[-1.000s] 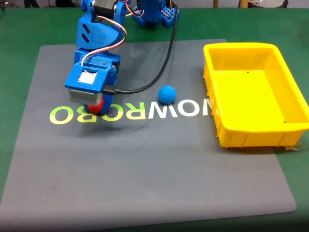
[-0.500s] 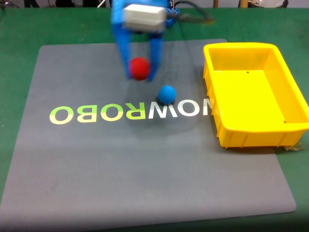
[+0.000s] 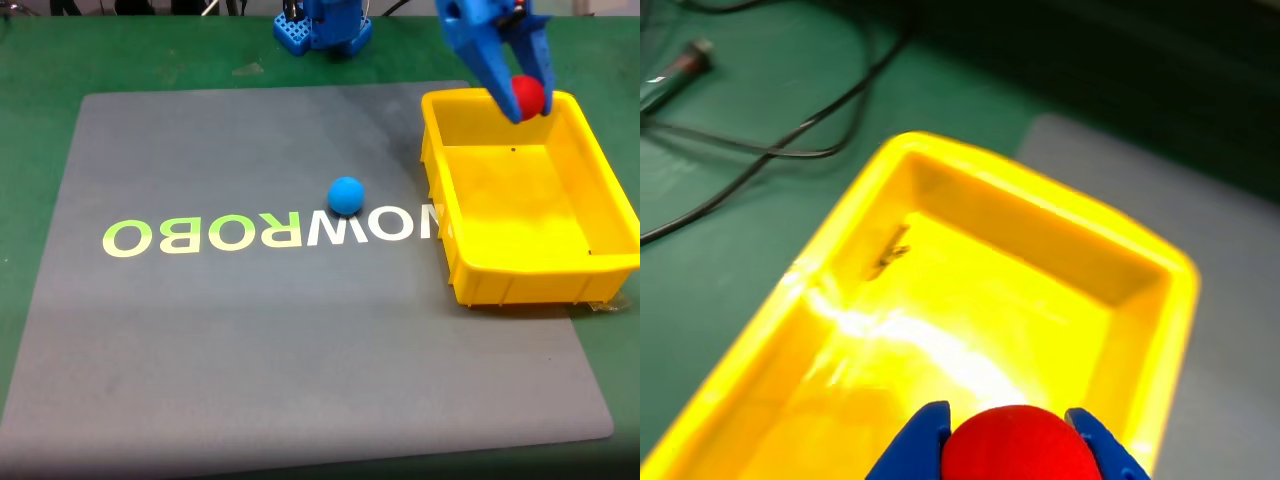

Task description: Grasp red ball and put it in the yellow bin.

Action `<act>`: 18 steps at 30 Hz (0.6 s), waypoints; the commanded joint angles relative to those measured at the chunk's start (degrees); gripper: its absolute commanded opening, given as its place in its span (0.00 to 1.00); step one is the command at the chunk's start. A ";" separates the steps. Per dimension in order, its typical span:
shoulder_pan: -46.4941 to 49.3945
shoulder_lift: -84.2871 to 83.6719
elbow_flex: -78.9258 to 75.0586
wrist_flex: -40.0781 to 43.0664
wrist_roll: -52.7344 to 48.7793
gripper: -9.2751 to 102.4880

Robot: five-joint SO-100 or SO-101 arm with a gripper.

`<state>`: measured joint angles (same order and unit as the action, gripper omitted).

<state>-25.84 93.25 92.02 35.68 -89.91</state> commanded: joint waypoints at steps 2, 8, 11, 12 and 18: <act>-2.02 4.13 -0.35 -0.79 1.05 0.08; -0.09 3.69 0.00 -0.79 0.35 0.28; 0.62 4.22 0.26 -0.97 0.97 0.41; 0.70 4.48 0.44 -0.97 1.05 0.42; 1.23 7.73 2.46 -0.79 1.23 0.42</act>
<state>-25.75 96.15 94.57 35.68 -89.03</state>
